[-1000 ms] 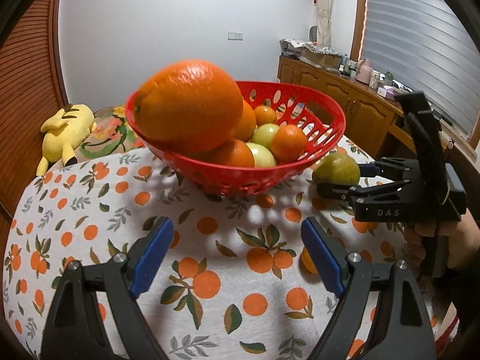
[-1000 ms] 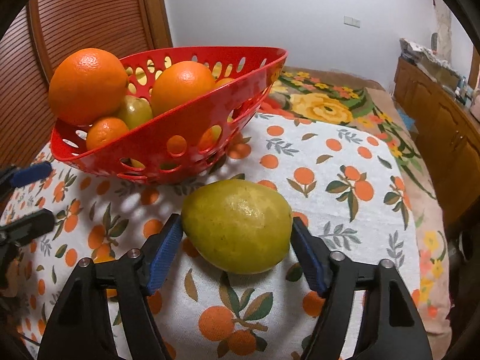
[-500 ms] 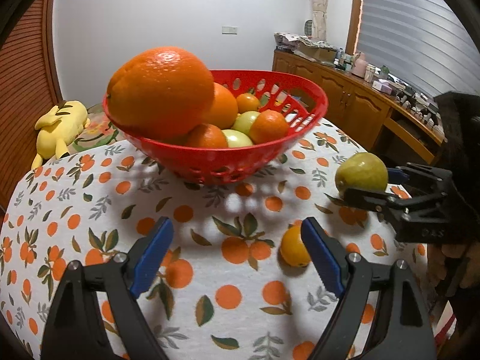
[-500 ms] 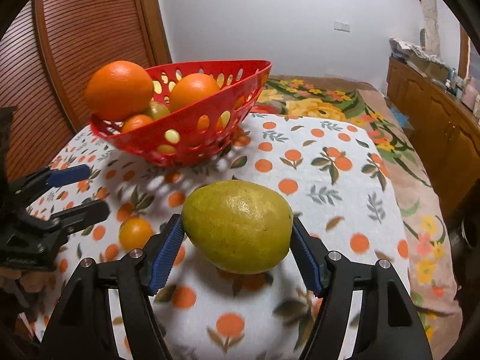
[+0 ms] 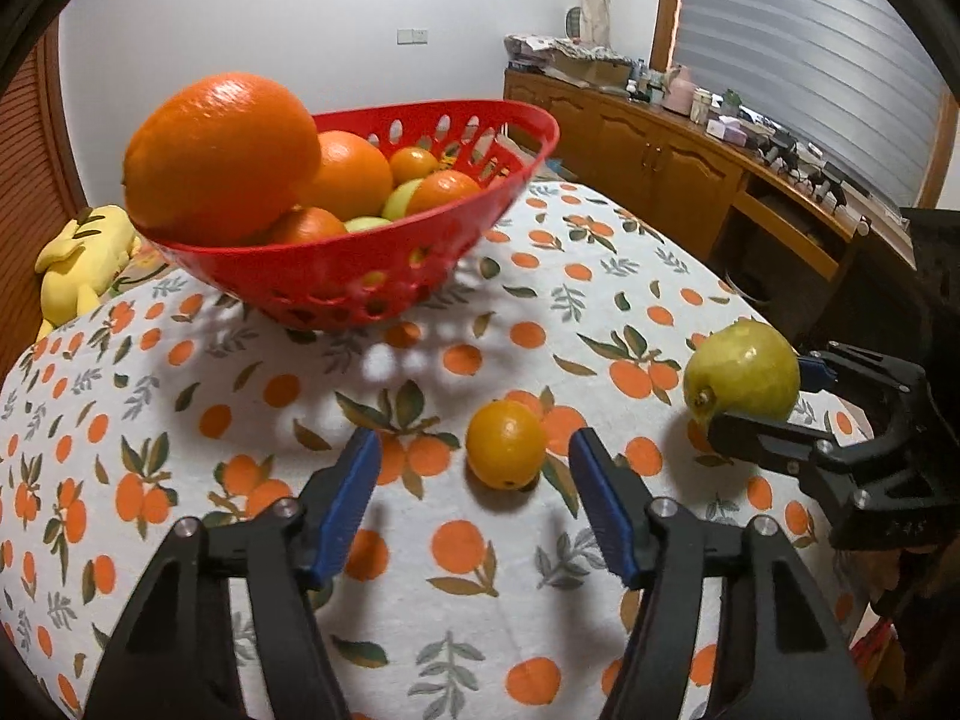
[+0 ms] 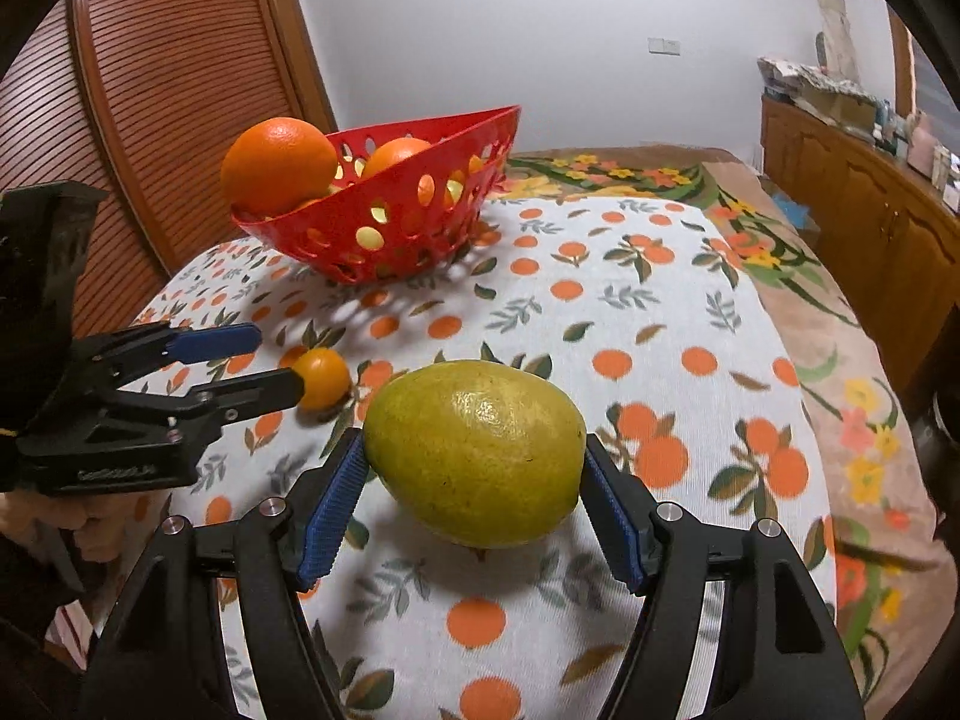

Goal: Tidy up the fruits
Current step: 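Grasp the small orange with the left tool while the right tool grasps the green pomelo, then lift the small orange and green pomelo and carry them over the red basket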

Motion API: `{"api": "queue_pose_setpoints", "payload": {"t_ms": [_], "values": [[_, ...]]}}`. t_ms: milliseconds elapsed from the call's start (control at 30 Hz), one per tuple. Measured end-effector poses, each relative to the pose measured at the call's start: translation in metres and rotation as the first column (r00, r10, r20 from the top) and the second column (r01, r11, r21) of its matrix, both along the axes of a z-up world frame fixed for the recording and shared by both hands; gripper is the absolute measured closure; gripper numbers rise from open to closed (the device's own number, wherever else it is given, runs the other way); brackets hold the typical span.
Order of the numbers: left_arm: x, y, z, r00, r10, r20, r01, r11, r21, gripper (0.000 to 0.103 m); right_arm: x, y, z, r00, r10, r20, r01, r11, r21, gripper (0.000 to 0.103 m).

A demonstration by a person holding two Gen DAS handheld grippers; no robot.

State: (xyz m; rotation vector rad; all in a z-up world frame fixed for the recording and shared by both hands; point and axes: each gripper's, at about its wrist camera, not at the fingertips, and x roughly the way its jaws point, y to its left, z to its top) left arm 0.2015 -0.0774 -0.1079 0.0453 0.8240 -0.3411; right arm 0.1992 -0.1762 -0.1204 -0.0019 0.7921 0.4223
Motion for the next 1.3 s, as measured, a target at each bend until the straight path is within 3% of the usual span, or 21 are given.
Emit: {"api": "queue_pose_setpoints", "payload": {"t_ms": [133, 467, 633, 733, 1000, 1300], "values": [[0.004, -0.005, -0.005, 1.0, -0.009, -0.024, 0.009, 1.0, 0.001, 0.046, -0.006, -0.004, -0.002, 1.0, -0.008, -0.001, 0.008, 1.0, 0.023, 0.031], [0.014, -0.012, -0.011, 0.998, -0.017, -0.056, 0.017, 1.0, 0.012, 0.048, -0.007, -0.004, -0.009, 1.0, -0.022, -0.005, 0.022, 1.0, 0.01, 0.031], [0.017, -0.014, -0.017, 0.996, -0.027, -0.08, 0.028, 1.0, 0.002, 0.069, -0.009, -0.002, -0.009, 1.0, -0.022, 0.005, 0.022, 1.0, -0.006, 0.031], [0.017, -0.014, -0.018, 0.997, -0.027, -0.073, 0.027, 1.0, -0.002, 0.073, -0.01, 0.0, -0.01, 1.0, -0.018, 0.005, 0.018, 1.0, -0.014, 0.031], [0.003, -0.009, -0.016, 0.999, -0.024, -0.046, 0.024, 1.0, 0.018, 0.073, -0.01, 0.0, -0.011, 1.0, -0.022, 0.002, 0.022, 1.0, -0.017, 0.031], [-0.018, 0.009, -0.004, 1.0, -0.002, -0.017, 0.002, 1.0, -0.022, 0.073, -0.01, 0.0, -0.012, 1.0, -0.024, -0.001, 0.024, 1.0, -0.017, 0.031]]}}
